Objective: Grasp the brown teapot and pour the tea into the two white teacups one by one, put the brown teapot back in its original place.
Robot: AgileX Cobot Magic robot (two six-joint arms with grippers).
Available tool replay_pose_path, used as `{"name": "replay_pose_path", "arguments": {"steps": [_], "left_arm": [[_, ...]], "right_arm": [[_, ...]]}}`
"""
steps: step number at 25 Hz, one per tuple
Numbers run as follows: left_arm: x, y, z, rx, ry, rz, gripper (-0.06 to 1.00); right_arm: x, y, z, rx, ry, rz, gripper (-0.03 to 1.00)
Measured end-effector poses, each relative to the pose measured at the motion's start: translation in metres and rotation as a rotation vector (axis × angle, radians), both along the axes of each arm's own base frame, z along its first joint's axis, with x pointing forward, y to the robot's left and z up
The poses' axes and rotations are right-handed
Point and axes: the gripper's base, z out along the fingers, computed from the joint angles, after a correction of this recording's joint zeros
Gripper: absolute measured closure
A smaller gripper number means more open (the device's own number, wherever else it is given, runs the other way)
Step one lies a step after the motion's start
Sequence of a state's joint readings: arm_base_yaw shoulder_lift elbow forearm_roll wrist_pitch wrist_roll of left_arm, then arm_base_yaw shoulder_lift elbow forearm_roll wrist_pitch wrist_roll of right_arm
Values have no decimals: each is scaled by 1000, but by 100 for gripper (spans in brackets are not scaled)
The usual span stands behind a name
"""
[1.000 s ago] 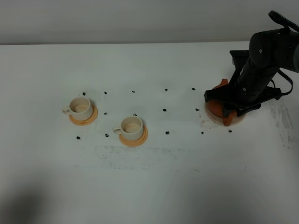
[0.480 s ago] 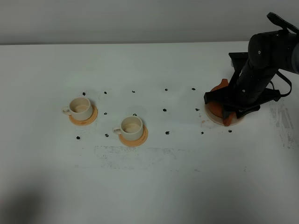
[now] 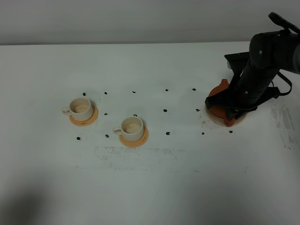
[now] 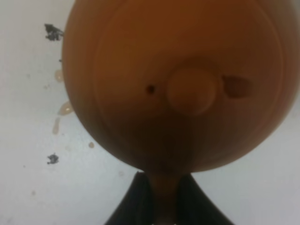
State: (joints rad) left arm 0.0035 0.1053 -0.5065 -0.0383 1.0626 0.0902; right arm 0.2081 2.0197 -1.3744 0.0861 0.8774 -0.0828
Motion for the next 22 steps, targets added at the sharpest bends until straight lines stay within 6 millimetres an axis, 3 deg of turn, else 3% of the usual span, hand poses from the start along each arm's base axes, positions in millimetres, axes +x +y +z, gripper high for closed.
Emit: {"name": "replay_pose_path", "arguments": {"steps": [9,15,22], "left_arm": [[0,0,0,0,0,0,48],[0,0,0,0,0,0,48],[0,0,0,1,0,-1,48]], "right_arm": [[1,0,14,-2,-70,46,85],[-16,-3,37,-9,-137,65,85],[-42,33,67,-5,-249,214,85]]}}
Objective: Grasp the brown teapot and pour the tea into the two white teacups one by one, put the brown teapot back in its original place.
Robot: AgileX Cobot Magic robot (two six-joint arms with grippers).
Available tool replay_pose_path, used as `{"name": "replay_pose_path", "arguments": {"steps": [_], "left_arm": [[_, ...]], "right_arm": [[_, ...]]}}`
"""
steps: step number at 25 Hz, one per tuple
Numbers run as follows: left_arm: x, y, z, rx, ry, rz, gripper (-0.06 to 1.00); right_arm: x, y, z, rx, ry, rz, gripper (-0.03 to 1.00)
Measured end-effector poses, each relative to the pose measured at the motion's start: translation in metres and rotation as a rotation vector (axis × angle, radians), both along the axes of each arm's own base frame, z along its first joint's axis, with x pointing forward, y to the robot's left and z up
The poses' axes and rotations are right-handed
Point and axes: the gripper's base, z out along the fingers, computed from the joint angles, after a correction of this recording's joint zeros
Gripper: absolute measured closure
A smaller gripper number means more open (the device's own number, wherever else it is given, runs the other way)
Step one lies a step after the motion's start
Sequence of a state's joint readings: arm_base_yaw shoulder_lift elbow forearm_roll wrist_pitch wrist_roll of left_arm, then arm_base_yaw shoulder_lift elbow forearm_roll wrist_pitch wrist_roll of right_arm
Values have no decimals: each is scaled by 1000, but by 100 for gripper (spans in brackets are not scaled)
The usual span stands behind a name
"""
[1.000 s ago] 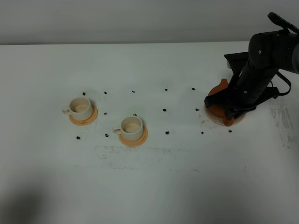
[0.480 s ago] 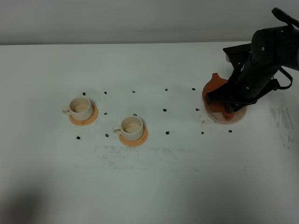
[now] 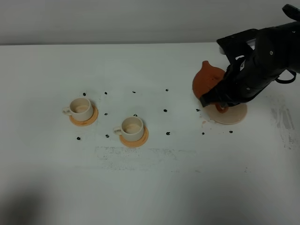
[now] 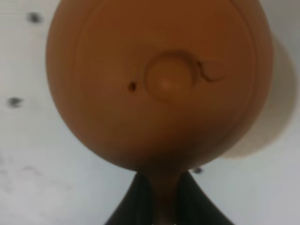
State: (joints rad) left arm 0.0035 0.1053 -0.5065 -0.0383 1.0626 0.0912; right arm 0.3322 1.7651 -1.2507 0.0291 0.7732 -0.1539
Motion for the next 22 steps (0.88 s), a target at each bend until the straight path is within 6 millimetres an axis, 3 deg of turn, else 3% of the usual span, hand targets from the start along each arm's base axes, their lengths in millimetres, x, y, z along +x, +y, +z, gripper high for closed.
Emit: {"name": "replay_pose_path", "arguments": {"steps": [9,17,22], "left_arm": [[0,0,0,0,0,0,48],[0,0,0,0,0,0,48],[0,0,0,0,0,0,48]], "right_arm": [[-24,57,5,-54,-71,310,85],[-19,70,-24,-180,-78,446,85],[-14,73,-29,-240,-129,504,85]]}}
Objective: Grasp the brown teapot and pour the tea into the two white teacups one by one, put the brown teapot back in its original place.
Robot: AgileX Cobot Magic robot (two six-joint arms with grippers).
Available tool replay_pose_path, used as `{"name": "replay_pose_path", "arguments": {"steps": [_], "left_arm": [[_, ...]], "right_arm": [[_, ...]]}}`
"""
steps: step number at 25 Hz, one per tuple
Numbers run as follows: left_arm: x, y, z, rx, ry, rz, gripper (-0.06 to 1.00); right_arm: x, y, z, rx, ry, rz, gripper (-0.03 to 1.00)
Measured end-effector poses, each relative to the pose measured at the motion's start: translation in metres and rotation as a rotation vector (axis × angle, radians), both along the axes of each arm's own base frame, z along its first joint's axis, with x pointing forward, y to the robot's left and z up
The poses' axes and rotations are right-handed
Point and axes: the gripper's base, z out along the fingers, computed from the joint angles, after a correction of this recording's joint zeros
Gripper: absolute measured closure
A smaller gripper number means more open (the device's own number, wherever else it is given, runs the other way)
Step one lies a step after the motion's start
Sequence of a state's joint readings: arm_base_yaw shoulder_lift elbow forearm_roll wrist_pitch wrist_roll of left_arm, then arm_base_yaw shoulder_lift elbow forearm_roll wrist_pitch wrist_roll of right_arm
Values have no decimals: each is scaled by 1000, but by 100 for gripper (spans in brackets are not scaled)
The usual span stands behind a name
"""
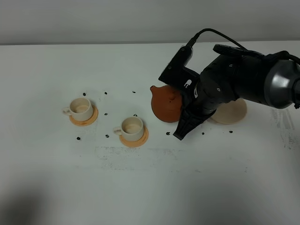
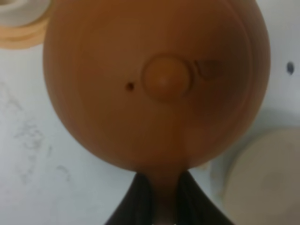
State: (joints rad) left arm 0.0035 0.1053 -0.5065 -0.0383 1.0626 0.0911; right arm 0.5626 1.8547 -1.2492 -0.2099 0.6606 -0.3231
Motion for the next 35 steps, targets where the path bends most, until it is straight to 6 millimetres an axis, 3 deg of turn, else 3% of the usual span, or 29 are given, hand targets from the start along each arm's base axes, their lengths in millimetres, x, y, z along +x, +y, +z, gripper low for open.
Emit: {"name": "replay_pose_path", "arguments": {"steps": [15,35], "left_arm": [[0,0,0,0,0,0,48],[0,0,0,-1,0,1,48]], "right_arm": [[-11,25,-6,-107,-63,190,85],[-12,31,-18,-249,-98,305,85]]}}
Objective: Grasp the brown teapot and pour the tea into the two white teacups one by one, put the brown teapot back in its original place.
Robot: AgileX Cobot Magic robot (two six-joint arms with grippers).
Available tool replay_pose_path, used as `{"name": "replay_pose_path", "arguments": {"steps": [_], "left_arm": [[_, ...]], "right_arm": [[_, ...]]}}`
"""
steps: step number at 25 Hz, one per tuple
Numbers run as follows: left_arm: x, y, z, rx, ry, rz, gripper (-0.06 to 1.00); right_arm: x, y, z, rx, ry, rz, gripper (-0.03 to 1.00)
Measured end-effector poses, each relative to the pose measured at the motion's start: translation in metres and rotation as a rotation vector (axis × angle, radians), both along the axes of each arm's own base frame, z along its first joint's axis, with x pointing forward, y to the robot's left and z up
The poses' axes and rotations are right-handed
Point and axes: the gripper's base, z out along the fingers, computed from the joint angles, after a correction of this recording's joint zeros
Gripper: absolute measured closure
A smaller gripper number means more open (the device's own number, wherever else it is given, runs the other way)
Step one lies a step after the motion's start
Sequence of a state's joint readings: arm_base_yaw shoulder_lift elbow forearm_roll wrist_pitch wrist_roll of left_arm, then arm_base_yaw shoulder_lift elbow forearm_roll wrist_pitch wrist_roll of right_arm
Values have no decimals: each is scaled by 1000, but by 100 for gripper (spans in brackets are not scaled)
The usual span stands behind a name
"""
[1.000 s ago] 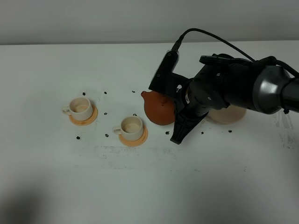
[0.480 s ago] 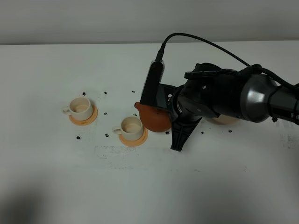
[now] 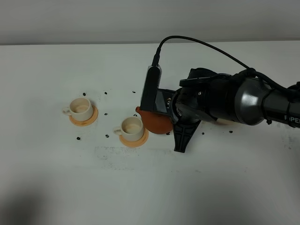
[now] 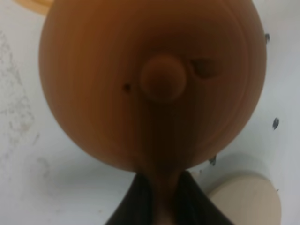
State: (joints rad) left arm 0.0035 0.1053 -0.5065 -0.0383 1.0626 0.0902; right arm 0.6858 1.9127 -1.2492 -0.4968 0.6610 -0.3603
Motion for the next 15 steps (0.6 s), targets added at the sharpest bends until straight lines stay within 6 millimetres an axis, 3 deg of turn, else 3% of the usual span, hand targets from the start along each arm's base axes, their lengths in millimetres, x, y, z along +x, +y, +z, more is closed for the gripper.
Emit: {"name": "replay_pose_path", "arguments": {"steps": [15], "left_arm": [[0,0,0,0,0,0,48]], "right_arm": [[3,4,-6,-56,-44,71,85]]}}
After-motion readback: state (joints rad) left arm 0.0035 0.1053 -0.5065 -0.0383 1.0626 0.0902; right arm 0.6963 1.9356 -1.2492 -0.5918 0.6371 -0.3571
